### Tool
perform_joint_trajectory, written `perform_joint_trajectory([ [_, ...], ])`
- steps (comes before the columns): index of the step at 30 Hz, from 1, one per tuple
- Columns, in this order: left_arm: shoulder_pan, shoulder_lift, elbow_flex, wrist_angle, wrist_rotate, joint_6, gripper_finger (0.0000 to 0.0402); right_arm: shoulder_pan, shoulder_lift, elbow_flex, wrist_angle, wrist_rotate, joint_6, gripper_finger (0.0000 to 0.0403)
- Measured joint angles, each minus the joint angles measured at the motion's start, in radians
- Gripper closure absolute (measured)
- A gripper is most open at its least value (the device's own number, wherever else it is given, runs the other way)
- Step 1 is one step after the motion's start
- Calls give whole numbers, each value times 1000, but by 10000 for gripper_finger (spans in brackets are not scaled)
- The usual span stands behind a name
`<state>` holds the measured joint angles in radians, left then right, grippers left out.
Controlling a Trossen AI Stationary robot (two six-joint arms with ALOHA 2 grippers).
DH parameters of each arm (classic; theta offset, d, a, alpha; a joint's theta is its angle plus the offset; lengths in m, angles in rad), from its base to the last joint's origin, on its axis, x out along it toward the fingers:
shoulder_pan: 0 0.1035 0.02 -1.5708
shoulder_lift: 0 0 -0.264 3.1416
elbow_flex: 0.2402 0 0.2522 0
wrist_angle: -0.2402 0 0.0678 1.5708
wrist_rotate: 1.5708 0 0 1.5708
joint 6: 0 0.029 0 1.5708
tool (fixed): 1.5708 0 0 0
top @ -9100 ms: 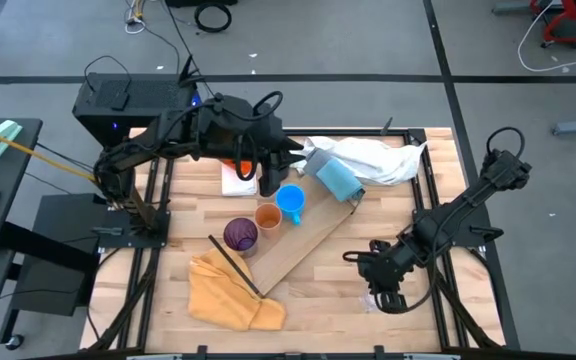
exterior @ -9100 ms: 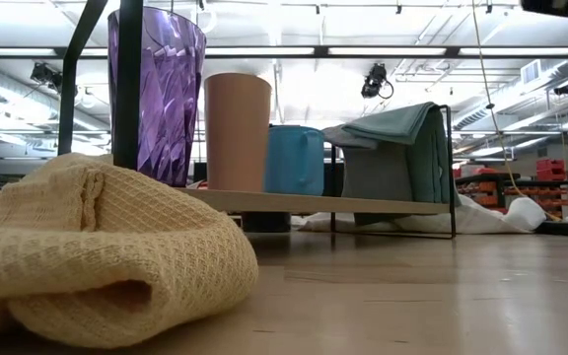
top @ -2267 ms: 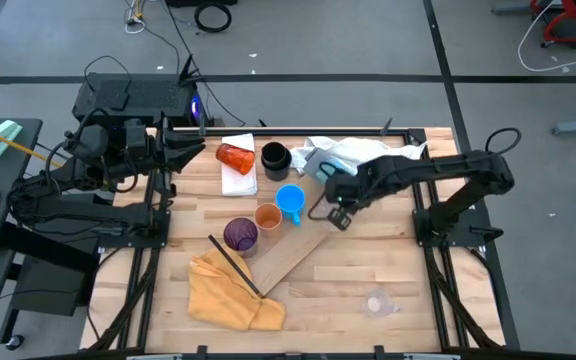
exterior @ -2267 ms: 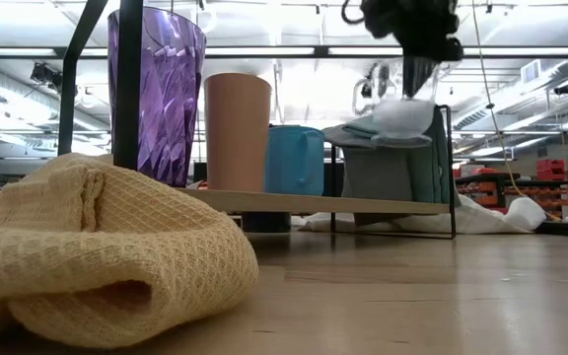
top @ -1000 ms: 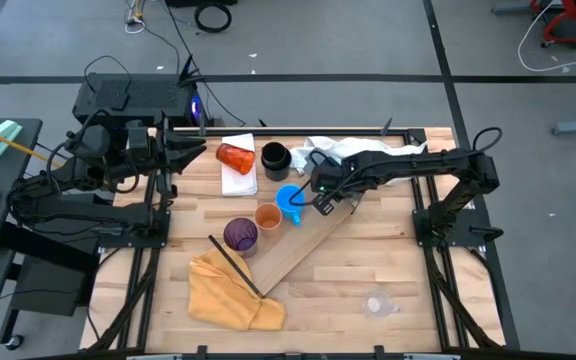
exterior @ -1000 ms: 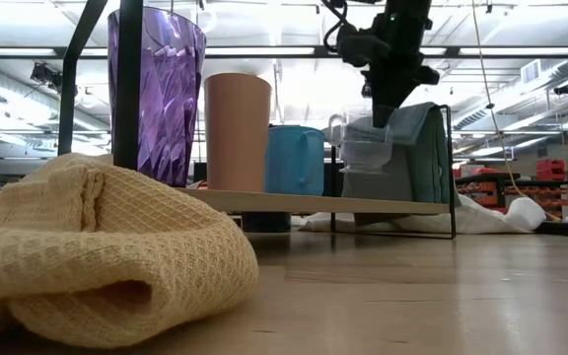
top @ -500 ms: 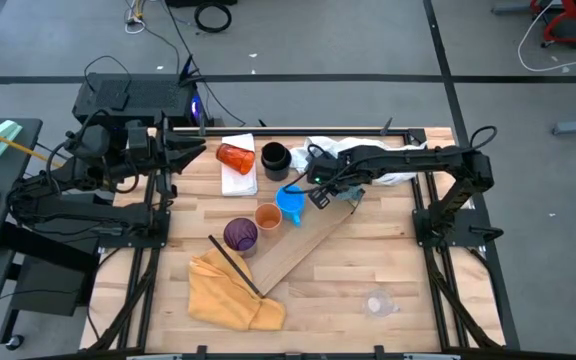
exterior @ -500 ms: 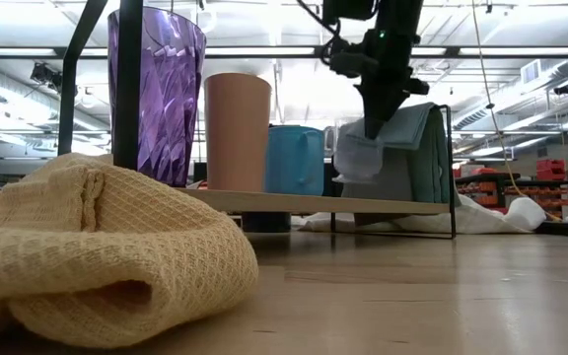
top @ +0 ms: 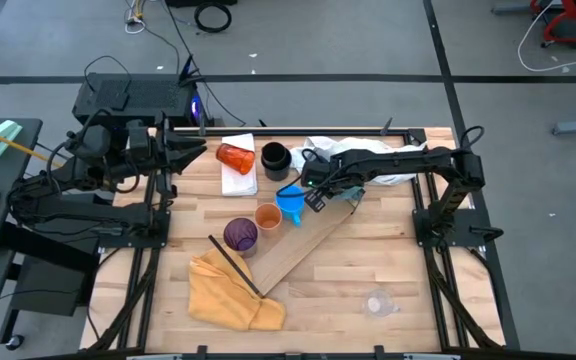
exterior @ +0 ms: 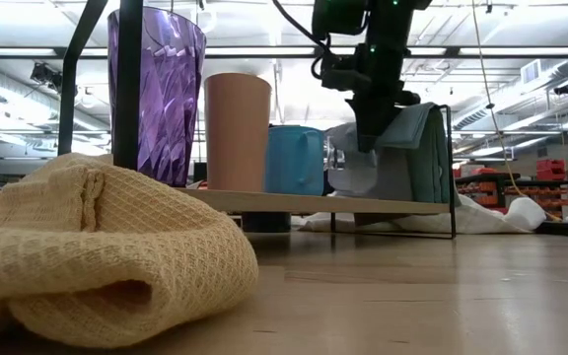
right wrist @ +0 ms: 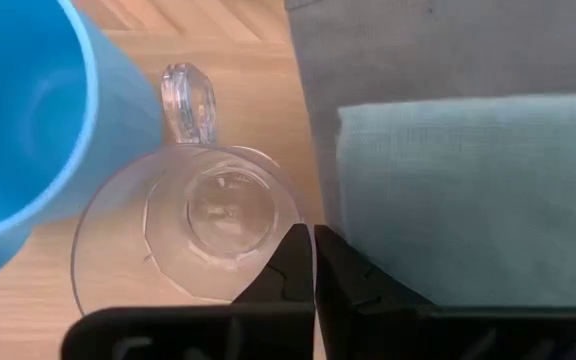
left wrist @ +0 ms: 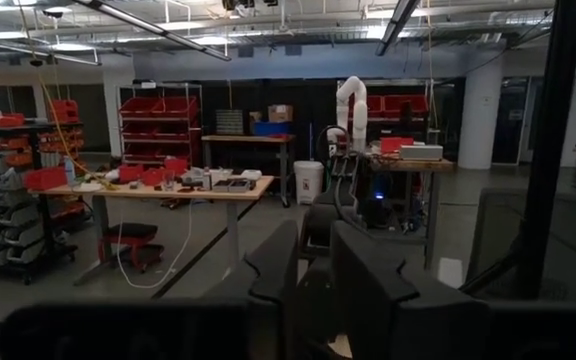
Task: Stack small to large cups/mugs on shelf
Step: Put the transparent mug on the shelf
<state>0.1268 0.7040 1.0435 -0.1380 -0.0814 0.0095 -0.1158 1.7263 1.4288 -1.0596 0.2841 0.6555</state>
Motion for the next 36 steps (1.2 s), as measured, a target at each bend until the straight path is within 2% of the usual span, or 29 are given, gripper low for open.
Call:
perform_joint_trajectory([
  [26, 0, 0, 0, -10, 0, -1, 327, -39, -4, 0, 39, 26, -25, 402],
  [36, 0, 0, 0, -10, 0, -4, 334, -39, -4, 0, 58, -13, -50, 356],
])
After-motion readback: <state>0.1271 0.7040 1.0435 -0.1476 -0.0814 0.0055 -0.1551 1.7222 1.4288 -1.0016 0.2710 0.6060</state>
